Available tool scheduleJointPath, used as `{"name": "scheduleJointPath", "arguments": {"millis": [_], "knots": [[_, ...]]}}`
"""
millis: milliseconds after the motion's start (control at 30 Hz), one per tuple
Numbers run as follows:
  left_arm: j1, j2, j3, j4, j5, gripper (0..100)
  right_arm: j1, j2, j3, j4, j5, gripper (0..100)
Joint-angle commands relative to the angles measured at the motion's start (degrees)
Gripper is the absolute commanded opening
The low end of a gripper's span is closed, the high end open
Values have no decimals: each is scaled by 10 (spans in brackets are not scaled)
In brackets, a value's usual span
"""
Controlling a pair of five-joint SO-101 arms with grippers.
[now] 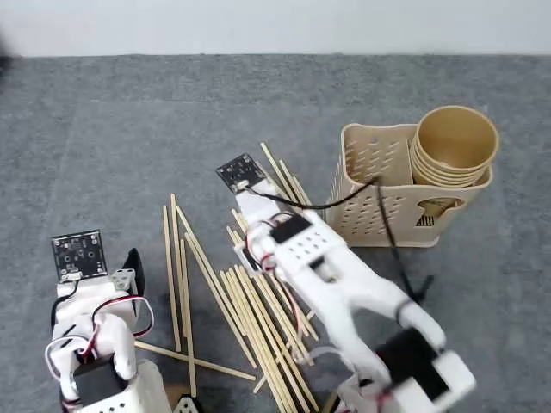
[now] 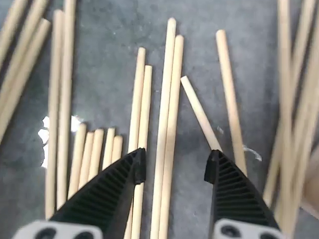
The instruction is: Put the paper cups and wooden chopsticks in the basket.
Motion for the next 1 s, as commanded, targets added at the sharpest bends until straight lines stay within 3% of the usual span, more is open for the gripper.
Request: {"name": "scheduleJointPath", "arguments": {"millis": [0, 233, 433, 633, 967], "knots": [[0, -9, -3, -10, 2, 228, 0, 66, -84, 14, -8, 204], [-3, -9, -3, -10, 2, 228, 14, 181, -156, 17, -6, 197], [-1, -9, 3, -10, 1, 229, 19, 208, -164, 17, -4, 4], [-3, -9, 4, -10, 1, 229, 19, 205, -164, 18, 36, 66], [-1, -9, 5, -11, 1, 229, 19, 169, -196, 100, 55, 8]]}}
